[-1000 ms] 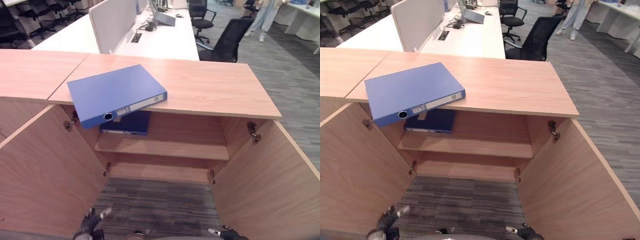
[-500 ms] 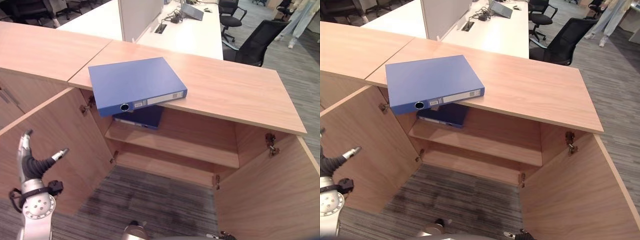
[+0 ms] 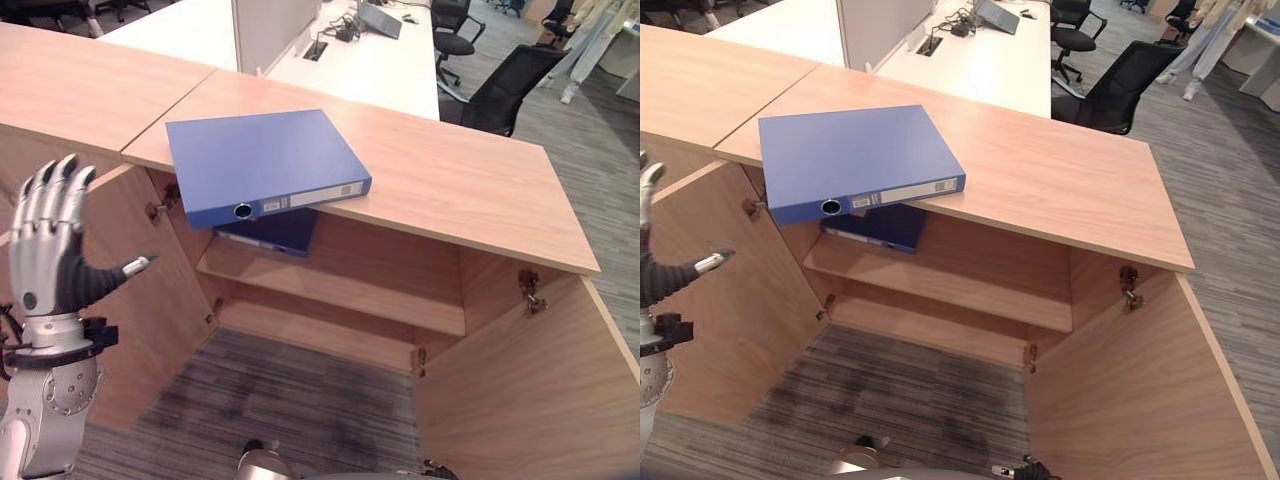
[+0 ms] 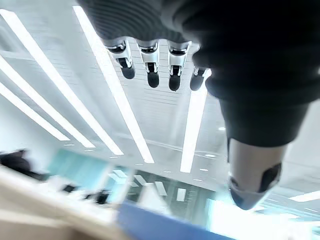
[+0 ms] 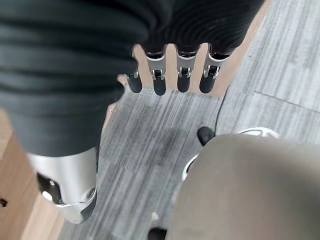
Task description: Put the empty folder in the office cabinet
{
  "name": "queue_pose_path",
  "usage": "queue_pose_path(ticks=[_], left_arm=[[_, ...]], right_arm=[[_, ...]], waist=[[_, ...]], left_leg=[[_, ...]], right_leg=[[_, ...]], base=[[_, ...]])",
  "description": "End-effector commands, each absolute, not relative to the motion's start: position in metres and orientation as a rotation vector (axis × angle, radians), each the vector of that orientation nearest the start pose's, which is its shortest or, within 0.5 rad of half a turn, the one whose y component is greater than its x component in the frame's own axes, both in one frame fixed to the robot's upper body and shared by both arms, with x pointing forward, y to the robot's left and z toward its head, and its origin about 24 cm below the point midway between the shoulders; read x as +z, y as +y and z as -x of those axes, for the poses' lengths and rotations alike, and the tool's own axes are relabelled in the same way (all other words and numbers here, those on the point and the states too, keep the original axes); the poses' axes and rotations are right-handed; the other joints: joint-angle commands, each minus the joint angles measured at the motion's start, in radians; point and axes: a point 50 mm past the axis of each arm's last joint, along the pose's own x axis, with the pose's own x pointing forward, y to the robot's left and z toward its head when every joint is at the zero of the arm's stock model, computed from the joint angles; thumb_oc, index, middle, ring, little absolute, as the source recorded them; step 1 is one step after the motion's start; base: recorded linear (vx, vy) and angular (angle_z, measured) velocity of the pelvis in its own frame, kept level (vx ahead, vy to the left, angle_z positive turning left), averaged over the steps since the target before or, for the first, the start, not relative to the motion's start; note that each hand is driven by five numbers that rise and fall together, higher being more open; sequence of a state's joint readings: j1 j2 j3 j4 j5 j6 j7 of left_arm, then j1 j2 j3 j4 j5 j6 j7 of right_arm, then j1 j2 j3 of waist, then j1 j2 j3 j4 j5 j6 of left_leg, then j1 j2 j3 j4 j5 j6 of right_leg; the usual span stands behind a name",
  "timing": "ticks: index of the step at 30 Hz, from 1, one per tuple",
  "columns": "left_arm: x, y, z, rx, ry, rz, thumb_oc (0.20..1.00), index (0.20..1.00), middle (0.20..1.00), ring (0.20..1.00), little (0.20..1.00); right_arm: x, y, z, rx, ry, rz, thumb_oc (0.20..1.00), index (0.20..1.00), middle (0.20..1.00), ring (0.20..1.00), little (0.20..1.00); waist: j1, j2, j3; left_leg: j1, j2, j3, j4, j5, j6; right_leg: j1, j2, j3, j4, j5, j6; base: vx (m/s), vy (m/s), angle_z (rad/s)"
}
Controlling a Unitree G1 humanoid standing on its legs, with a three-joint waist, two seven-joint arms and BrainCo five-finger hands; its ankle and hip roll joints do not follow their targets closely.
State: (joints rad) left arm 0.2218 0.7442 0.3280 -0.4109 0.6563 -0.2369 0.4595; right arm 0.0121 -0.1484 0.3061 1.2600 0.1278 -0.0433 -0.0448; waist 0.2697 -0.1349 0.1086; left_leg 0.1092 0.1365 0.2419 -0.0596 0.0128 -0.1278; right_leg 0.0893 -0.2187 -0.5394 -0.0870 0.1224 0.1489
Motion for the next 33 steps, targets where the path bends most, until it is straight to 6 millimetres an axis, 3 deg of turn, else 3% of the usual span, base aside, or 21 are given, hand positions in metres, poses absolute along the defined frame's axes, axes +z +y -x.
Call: queue_pose_path(ticks=[1,17,26,33], left_arm=[[0.210,0.235,-0.193,0.287,-0.945,-1.425,1.000,1.000,1.000,1.000,1.000],[0.199,0.213,-0.229,0.108,-0.855,-1.354,1.000,1.000,1.000,1.000,1.000],[0.184,0.217,-0.254,0.099,-0.720,-1.345,1.000,1.000,1.000,1.000,1.000],[0.171,0.234,-0.276,0.121,-0.569,-1.422,1.000,1.000,1.000,1.000,1.000]], right_arm=[[-0.170,-0.179,-0.091,0.126,1.191,0.293,1.000,1.000,1.000,1.000,1.000],[-0.168,-0.186,-0.094,0.181,1.192,0.374,1.000,1.000,1.000,1.000,1.000],[-0.168,-0.190,-0.095,0.208,1.202,0.404,1.000,1.000,1.000,1.000,1.000],[-0.166,-0.198,-0.097,0.213,1.207,0.432,1.000,1.000,1.000,1.000,1.000]], waist=[[-0.009,0.024,-0.041],[-0.076,0.043,-0.086],[-0.104,0.053,-0.100],[-0.125,0.066,-0.109]], left_leg=[[-0.045,0.044,-0.016,0.026,-0.081,-0.003],[0.016,0.041,0.015,-0.009,-0.083,0.001],[0.036,0.044,0.034,-0.020,-0.080,0.002],[0.050,0.048,0.050,-0.021,-0.080,0.000]], right_leg=[[0.032,-0.050,-0.109,0.000,0.005,0.089],[0.047,-0.047,-0.070,0.000,0.002,0.089],[0.052,-0.046,-0.057,0.000,-0.001,0.085],[0.056,-0.047,-0.050,0.000,-0.004,0.084]], base=[[0.03,0.015,-0.16],[0.02,0.018,-0.08],[0.00,0.006,-0.04],[0.00,0.003,-0.03]])
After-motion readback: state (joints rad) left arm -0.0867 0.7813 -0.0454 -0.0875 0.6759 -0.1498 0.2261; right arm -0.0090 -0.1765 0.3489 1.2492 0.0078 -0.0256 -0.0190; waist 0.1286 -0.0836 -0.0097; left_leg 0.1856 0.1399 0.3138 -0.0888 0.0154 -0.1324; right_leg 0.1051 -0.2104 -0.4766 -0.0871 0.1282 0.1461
